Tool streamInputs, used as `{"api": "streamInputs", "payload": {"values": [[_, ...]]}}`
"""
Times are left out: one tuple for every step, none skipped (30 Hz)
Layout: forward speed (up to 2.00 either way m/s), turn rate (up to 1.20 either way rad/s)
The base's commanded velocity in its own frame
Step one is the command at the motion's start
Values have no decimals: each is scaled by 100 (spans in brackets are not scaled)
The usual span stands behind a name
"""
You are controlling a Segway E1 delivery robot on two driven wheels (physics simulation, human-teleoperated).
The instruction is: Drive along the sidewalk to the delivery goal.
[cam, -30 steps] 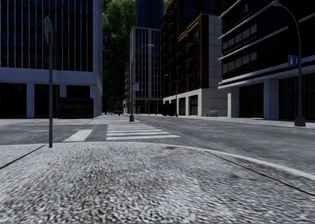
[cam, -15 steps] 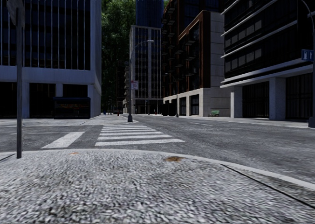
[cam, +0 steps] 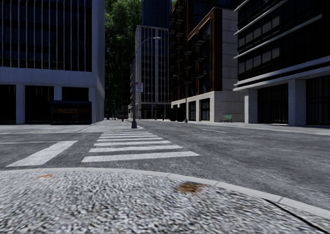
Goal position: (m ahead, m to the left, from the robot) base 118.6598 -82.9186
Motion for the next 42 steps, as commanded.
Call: {"api": "streamInputs", "payload": {"values": [[185,8],[185,8],[185,20],[185,23],[185,24],[185,25],[185,25],[185,25],[186,25],[186,25],[186,25],[186,25],[187,25],[187,27],[187,27],[187,34],[187,36],[187,36],[192,41],[192,41],[192,41],[192,41],[192,41],[192,41],[192,41],[192,41],[192,41],[192,41],[192,41],[192,41],[192,41],[192,41],[192,41],[192,41],[192,0],[192,0],[192,0],[192,0],[192,0],[192,0],[192,0],[192,0]]}}
